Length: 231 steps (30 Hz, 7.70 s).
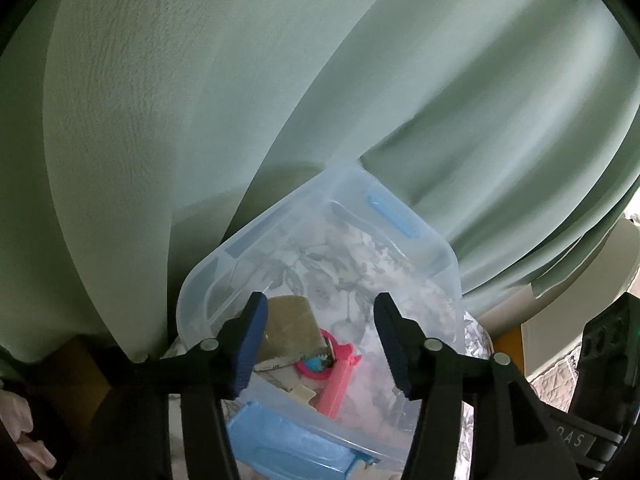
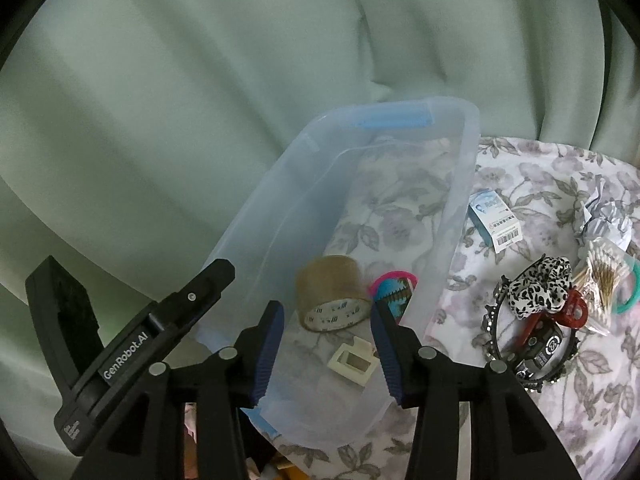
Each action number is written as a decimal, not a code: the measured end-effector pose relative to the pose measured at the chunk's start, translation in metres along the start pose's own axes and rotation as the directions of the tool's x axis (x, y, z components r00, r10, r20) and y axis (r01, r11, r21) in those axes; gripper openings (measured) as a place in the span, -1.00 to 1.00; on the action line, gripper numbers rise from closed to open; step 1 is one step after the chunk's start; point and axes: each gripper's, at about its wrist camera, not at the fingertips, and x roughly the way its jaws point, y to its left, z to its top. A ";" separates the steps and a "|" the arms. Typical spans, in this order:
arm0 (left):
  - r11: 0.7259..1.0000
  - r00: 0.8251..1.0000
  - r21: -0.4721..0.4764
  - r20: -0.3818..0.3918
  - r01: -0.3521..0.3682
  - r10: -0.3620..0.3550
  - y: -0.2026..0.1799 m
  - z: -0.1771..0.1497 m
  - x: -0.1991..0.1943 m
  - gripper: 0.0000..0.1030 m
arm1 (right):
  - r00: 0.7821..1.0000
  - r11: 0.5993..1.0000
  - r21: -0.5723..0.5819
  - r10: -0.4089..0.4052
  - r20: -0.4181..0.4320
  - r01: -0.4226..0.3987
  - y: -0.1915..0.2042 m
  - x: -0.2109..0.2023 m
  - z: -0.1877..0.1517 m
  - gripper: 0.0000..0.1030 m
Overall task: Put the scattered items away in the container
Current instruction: 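Open the left tool to drop the tape while the right tool drops the pink clip into the box, then withdraw both open tools from the box toward the remaining items, then grasp the black jeweled headband with the left tool while the right tool grasps the cotton swab bag, then lift and carry the headband with the left tool while the right tool carries the swab bag to the box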
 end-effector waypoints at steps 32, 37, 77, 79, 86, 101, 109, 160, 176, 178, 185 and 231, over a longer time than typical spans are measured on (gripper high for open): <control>0.982 0.999 0.188 0.039 0.029 -0.037 -0.096 -0.027 -0.056 0.36 | 0.981 0.990 0.143 -0.025 0.191 -0.003 -0.046 -0.118 -0.047 0.13; 0.972 0.998 0.231 0.030 0.043 -0.051 -0.118 -0.039 -0.064 0.36 | 0.967 0.978 0.206 -0.074 0.244 0.023 -0.073 -0.144 -0.062 0.19; 0.903 0.978 0.397 -0.187 0.166 -0.097 -0.192 -0.132 0.029 0.36 | 0.879 0.891 0.334 -0.399 0.260 0.306 -0.207 -0.173 -0.126 0.70; 0.905 0.972 0.380 -0.203 0.191 -0.119 -0.189 -0.135 0.036 0.36 | 0.889 0.890 0.336 -0.395 0.232 0.308 -0.212 -0.164 -0.128 0.70; 0.901 0.963 0.399 -0.262 0.168 -0.063 -0.185 -0.152 0.066 0.36 | 0.910 0.882 0.335 -0.392 0.134 0.331 -0.228 -0.135 -0.132 0.70; 0.906 0.941 0.422 -0.296 -0.026 0.165 -0.149 -0.163 0.129 0.35 | 0.925 0.882 0.344 -0.371 0.085 0.322 -0.248 -0.106 -0.125 0.69; 0.896 0.925 0.443 -0.324 -0.038 0.199 -0.152 -0.166 0.151 -0.02 | 0.920 0.876 0.330 -0.388 0.046 0.353 -0.250 -0.092 -0.117 0.65; 0.884 0.916 0.464 -0.325 -0.062 0.235 -0.159 -0.163 0.190 -0.55 | 0.960 0.888 0.381 -0.279 0.004 0.256 -0.269 -0.012 -0.024 -0.30; 0.843 0.965 0.537 -0.210 -0.020 0.157 -0.195 -0.153 0.136 -0.66 | 0.955 0.883 0.409 -0.285 0.078 0.231 -0.253 -0.072 -0.052 -0.37; 0.839 0.970 0.544 -0.197 -0.014 0.144 -0.198 -0.152 0.128 -0.67 | 0.954 0.883 0.412 -0.287 0.092 0.226 -0.249 -0.080 -0.055 -0.37; 0.830 0.981 0.558 -0.157 -0.006 0.113 -0.206 -0.148 0.098 -0.68 | 0.951 0.880 0.429 -0.282 0.130 0.202 -0.243 -0.106 -0.070 -0.37; 0.843 0.992 0.537 0.082 0.041 -0.101 -0.222 -0.114 -0.055 -0.68 | 0.897 0.918 0.363 -0.289 0.334 0.161 -0.162 -0.214 -0.106 -0.37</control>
